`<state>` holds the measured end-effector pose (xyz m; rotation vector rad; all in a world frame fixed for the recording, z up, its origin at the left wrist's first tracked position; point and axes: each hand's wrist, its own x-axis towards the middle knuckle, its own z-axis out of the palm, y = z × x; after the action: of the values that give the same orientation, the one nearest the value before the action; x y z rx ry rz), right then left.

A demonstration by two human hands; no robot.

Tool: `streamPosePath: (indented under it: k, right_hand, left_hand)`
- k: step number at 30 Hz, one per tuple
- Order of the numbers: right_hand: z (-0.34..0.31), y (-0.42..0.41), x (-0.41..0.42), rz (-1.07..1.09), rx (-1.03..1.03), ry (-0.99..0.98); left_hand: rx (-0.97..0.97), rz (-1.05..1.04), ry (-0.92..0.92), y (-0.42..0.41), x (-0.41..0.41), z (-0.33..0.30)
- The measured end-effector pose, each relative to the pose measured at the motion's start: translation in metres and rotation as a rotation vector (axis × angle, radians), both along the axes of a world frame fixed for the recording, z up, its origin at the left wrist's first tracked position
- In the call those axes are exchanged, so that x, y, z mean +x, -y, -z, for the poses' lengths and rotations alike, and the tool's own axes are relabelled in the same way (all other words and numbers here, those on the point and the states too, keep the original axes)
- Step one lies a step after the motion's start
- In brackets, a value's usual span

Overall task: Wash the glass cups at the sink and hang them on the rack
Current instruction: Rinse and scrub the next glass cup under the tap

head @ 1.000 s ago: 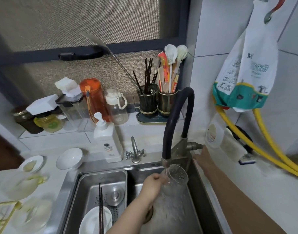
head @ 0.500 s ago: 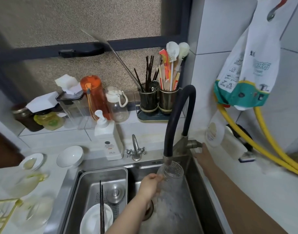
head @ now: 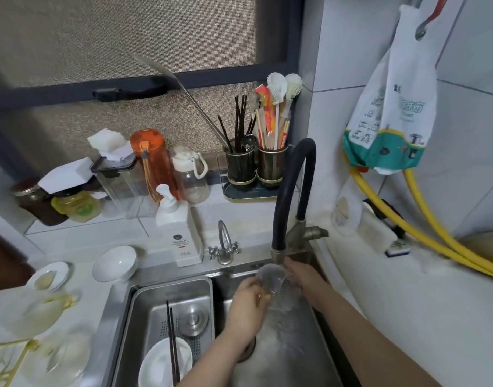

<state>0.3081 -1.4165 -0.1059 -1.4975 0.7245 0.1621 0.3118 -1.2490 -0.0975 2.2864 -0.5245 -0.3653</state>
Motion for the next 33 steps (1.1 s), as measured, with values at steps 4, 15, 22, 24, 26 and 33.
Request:
streamPosePath:
  k: [4,15,22,24,26,33]
  right_hand:
    - [-0.001,-0.004,-0.010,-0.042,-0.079,0.020]
    - [-0.013,-0.036,-0.057,0.060,0.045,0.161]
    - [-0.019,-0.056,-0.084,0.039,0.085,0.288]
    - [-0.023,-0.065,-0.091,0.010,0.061,0.324]
    - [-0.024,-0.071,-0.095,0.002,0.020,0.338]
    - [-0.031,-0.092,-0.110,0.101,-0.089,0.411]
  left_hand:
    - [0.121,0.193,0.283,-0.011,-0.006,0.001]
    - [0.360,0.435,0.661,-0.051,-0.016,0.005]
    - [0.403,0.504,0.738,-0.073,-0.019,-0.010]
    - [0.394,0.571,0.797,-0.081,-0.023,-0.019]
    - [0.425,0.552,0.788,-0.084,-0.023,-0.020]
    - [0.177,0.545,0.860,-0.097,-0.027,-0.016]
